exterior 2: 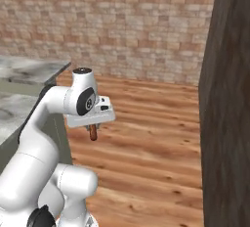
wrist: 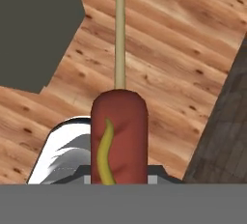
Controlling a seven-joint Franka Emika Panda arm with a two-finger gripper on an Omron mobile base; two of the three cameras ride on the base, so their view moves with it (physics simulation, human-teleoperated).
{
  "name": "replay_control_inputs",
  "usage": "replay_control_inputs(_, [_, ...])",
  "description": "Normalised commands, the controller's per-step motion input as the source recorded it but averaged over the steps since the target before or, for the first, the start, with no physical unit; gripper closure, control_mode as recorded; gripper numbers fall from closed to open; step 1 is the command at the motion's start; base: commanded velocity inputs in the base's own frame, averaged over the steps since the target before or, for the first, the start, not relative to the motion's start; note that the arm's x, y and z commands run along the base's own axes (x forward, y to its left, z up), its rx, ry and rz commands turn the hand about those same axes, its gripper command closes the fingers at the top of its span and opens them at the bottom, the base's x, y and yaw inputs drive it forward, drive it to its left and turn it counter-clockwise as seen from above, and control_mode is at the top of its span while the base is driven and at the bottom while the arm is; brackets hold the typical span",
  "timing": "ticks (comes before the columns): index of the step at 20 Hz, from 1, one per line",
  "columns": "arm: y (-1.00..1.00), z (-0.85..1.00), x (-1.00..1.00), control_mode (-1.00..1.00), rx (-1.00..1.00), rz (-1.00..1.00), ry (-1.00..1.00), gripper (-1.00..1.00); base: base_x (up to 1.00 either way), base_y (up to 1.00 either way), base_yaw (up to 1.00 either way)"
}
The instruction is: Place the cold items (sweet potato and tangerine) from the fridge in one tupperware on the dining counter. Place the warm items (kebab skewer and hot dog) in the stove area in another tupperware.
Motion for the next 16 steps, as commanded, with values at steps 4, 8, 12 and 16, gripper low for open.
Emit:
replay_control_inputs(4, [0.0, 0.0, 0.0, 1.0, 0.0, 0.0, 0.0, 1.0, 1.0, -0.07, 0.07])
replay_control_inputs(8, [0.0, 0.0, 0.0, 1.0, 0.0, 0.0, 0.0, 1.0, 1.0, -0.16, 0.07])
replay_control_inputs(12, [0.0, 0.0, 0.0, 1.0, 0.0, 0.0, 0.0, 1.0, 1.0, -0.27, 0.07])
replay_control_inputs(16, [0.0, 0.0, 0.0, 1.0, 0.0, 0.0, 0.0, 1.0, 1.0, -0.22, 0.08])
